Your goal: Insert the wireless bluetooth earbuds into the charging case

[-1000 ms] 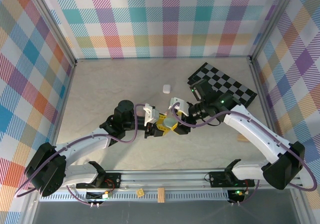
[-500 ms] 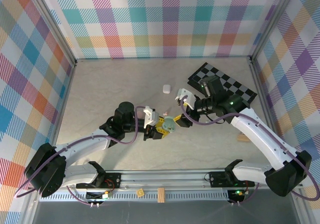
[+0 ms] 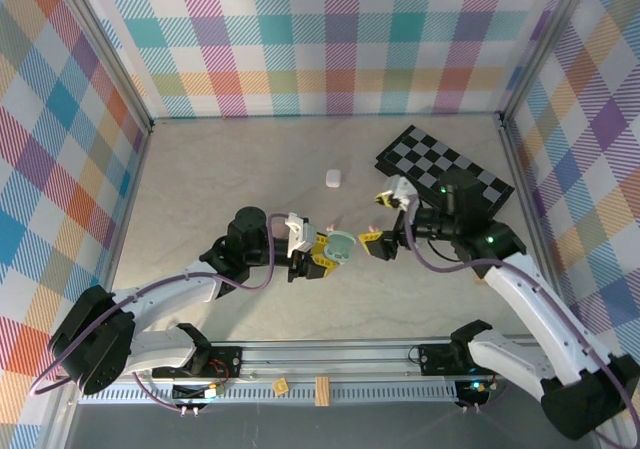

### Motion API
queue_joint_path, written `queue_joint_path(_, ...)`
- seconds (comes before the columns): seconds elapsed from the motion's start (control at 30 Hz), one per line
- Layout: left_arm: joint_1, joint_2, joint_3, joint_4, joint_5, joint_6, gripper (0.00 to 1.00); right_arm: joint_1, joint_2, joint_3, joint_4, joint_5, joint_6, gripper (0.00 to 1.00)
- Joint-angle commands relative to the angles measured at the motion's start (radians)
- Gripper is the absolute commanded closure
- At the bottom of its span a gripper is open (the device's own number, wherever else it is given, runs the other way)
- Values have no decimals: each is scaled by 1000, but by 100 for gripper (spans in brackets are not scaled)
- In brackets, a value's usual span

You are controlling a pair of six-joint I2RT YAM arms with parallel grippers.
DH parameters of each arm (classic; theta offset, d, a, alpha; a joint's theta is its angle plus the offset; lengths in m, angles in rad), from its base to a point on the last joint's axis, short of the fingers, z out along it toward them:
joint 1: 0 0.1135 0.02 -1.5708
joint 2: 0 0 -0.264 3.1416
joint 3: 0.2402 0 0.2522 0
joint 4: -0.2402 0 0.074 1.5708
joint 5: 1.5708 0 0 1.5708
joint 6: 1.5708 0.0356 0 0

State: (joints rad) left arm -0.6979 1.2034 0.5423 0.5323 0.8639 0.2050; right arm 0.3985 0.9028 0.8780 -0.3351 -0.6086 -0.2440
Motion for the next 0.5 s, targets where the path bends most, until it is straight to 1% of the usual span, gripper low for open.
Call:
queue_joint_path(0.0,3,10,-22,127,-5,-38,67,-66,-36,-76,226,-22,274,1)
queue_joint_path(0.1,3,11,-32,169,-19,-54,67,-106,-20,-112,214,131,445,1)
queue_joint_path(0.23,3,9,-44,213,-29,-77,67,-116,75,-121,127,260,506,1)
queue_joint_path(0.3,3,7,-49,227,-32,-85,67,-116,156,-96,55,299,496,0)
queue_joint_path(0.43,3,-8,-58,230,-42,-87,66,-115,305,-68,-13,330,529,12)
queue_joint_path(0.47,3,-13,-59,229,-44,-86,67,-115,330,-65,-17,322,539,12)
